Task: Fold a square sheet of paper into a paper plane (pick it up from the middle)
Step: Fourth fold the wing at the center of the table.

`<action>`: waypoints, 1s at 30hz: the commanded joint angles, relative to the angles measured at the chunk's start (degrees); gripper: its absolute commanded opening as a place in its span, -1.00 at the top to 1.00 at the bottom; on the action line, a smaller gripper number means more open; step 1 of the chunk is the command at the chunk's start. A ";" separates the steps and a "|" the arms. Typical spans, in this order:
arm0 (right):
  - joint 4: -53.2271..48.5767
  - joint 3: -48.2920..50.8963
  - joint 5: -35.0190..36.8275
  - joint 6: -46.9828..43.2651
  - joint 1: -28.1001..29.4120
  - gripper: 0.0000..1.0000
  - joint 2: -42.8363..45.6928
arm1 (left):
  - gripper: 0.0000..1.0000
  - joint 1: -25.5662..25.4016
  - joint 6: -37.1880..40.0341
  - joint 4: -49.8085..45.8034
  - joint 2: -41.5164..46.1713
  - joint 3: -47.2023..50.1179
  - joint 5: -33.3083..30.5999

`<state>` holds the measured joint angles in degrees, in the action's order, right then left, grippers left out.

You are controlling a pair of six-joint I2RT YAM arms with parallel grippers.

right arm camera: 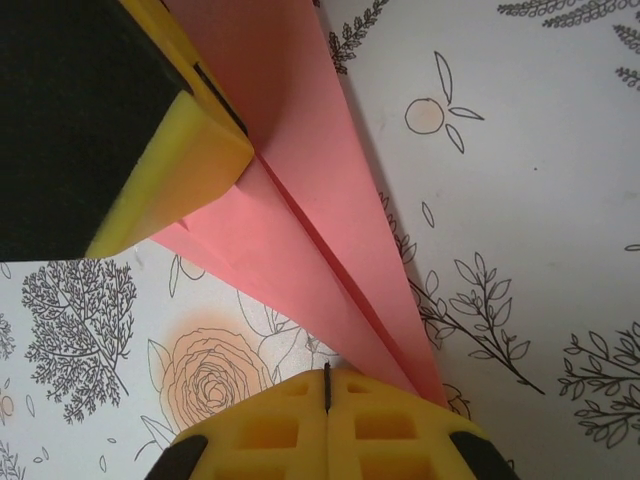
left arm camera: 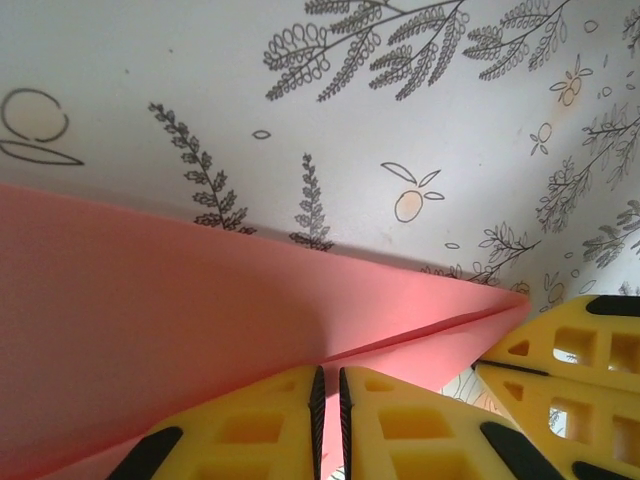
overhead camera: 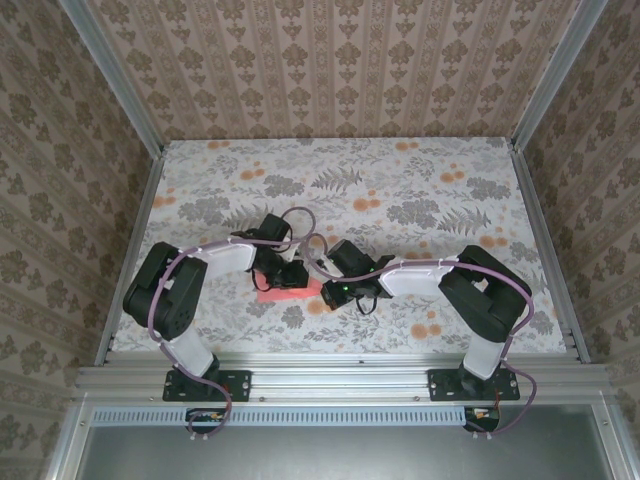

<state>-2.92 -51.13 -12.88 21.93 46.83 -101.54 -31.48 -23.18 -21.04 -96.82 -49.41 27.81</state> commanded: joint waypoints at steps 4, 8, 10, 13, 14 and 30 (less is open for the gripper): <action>1.28 3.62 -3.26 3.67 -1.68 0.71 4.07 | 0.69 -0.24 0.90 0.52 -1.00 3.46 -3.30; 4.97 5.97 -6.71 7.88 -3.58 0.70 8.65 | 0.70 -0.24 1.03 2.12 -0.89 5.01 -3.81; 10.85 7.87 -9.34 13.15 -4.29 0.74 10.01 | 0.70 -0.24 1.03 3.10 -0.83 5.64 -3.82; 21.04 9.63 -10.79 21.80 -4.29 0.82 9.41 | 0.70 -0.24 0.79 4.27 -0.74 6.16 -3.84; 24.45 10.05 -10.97 24.40 -4.22 0.85 8.58 | 0.70 -0.24 0.77 4.49 -0.66 6.26 -3.73; 35.52 8.50 -11.99 35.31 -2.91 1.00 -5.26 | 0.71 -0.11 1.02 4.74 0.55 6.84 -3.42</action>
<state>31.92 -41.93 -23.94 56.18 43.72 -105.60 -31.42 -23.11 -14.63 -94.85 -44.95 27.49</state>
